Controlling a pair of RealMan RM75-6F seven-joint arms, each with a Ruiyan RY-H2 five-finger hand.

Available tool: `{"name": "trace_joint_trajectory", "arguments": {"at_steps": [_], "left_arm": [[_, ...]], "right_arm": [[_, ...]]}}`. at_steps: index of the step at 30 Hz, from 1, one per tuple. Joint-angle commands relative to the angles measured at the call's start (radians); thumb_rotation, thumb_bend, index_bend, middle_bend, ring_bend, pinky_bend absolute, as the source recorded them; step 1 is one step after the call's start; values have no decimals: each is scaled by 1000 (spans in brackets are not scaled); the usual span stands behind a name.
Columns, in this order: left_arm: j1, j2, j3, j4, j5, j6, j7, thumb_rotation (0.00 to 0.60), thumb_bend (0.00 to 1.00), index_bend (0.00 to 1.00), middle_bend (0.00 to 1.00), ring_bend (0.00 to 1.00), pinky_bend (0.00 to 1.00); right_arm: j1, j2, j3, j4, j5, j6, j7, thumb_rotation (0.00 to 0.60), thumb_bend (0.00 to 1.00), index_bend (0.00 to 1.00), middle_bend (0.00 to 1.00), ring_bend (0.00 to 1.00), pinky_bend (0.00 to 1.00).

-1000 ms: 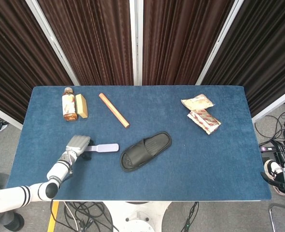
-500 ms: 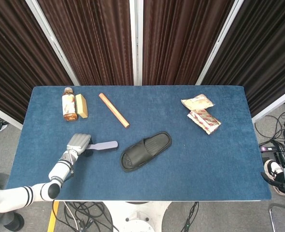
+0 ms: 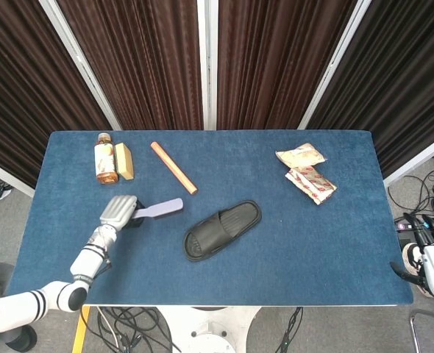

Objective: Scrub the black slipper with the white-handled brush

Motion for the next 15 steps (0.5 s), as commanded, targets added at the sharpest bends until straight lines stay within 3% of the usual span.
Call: {"name": "trace_joint_trajectory", "arguments": {"at_steps": [1,7,15], "left_arm": [[81,-54,-4,110,254,220,-263,600,709,1000,1000,1000,1000],[92,-46,47,149,396,309,-328,600,707,1000,1000,1000,1000],[65,-65,97,207,517,342,-297,600,705,1000,1000,1000,1000]], "right_arm": [[54,17,-9,-33,-40,-71,-27,600,82,0,149,0,50],[254,17,26,-104,-75,-327,-77,600,82,0,150,5,62],[585,-165,127,-34,50,-737,-196,600,9,0,101,0,65]]}}
